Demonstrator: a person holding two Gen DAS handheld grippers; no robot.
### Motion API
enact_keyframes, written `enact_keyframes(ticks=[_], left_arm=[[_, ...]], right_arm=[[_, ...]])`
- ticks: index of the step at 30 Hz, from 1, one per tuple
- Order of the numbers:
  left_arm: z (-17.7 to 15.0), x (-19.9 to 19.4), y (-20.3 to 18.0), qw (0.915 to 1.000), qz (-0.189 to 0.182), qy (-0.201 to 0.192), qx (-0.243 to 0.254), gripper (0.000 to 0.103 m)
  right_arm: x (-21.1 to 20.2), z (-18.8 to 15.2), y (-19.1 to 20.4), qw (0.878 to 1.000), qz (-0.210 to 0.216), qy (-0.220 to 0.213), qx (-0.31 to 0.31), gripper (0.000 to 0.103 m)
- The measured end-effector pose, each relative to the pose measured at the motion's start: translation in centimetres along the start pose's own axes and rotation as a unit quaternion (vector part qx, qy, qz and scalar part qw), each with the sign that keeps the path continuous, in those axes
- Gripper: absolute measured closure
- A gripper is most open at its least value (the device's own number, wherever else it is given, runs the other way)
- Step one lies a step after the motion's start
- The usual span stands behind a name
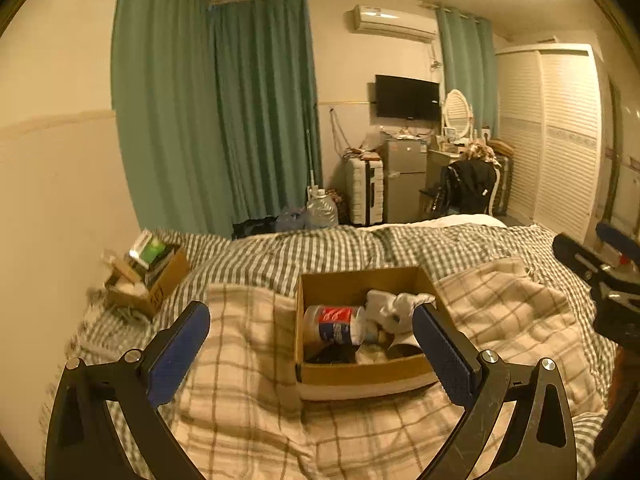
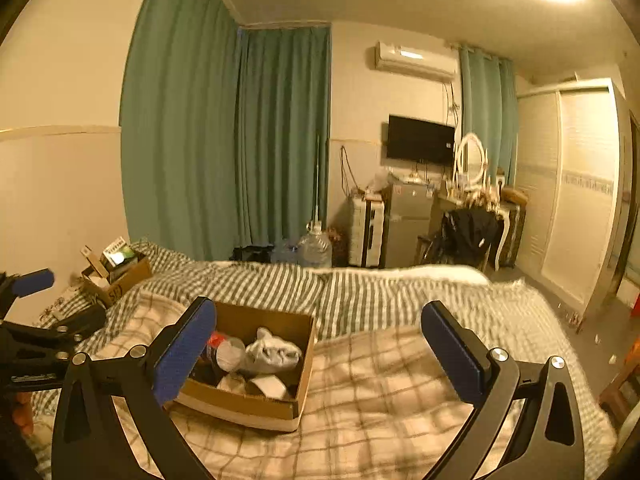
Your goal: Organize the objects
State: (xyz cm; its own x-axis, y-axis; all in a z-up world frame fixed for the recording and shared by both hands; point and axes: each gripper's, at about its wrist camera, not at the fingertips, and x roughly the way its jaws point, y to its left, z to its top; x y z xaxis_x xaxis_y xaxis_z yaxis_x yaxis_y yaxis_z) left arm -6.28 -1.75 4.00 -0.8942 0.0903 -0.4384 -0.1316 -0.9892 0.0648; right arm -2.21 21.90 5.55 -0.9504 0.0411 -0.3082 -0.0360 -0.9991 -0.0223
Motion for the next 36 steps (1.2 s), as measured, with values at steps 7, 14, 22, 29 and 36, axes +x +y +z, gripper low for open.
enact_keyframes(ticks=[7, 14, 22, 29, 36], left_arm=[[-4.0, 1.6, 1.1, 0.9988, 0.041, 0.003, -0.028, 0.0], [-5.9, 3.5, 1.4, 0.998, 0.03, 0.036, -0.042, 0.0], [-5.9, 3.2, -0.1, 0.9992, 0.028, 0.026, -0.015, 0.0], [-5.7, 3.0, -0.1, 0.9992, 0.028, 0.025, -0.015, 0.0], [-5.7, 3.0, -0.2, 0.9992, 0.027, 0.025, -0.016, 0.0]], right_arm=[[4.1, -5.2, 1.7, 0.998, -0.003, 0.053, -0.027, 0.0], [5.7, -6.6, 1.5, 0.997, -0.015, 0.07, -0.021, 0.0], [5.4, -6.3, 1.1, 0.997, -0.011, 0.07, -0.011, 0.0], [5.0, -6.2, 1.2, 0.998, -0.011, 0.064, -0.013, 0.0], [5.3, -6.4, 1.3, 0.997, -0.011, 0.069, -0.014, 0.0]])
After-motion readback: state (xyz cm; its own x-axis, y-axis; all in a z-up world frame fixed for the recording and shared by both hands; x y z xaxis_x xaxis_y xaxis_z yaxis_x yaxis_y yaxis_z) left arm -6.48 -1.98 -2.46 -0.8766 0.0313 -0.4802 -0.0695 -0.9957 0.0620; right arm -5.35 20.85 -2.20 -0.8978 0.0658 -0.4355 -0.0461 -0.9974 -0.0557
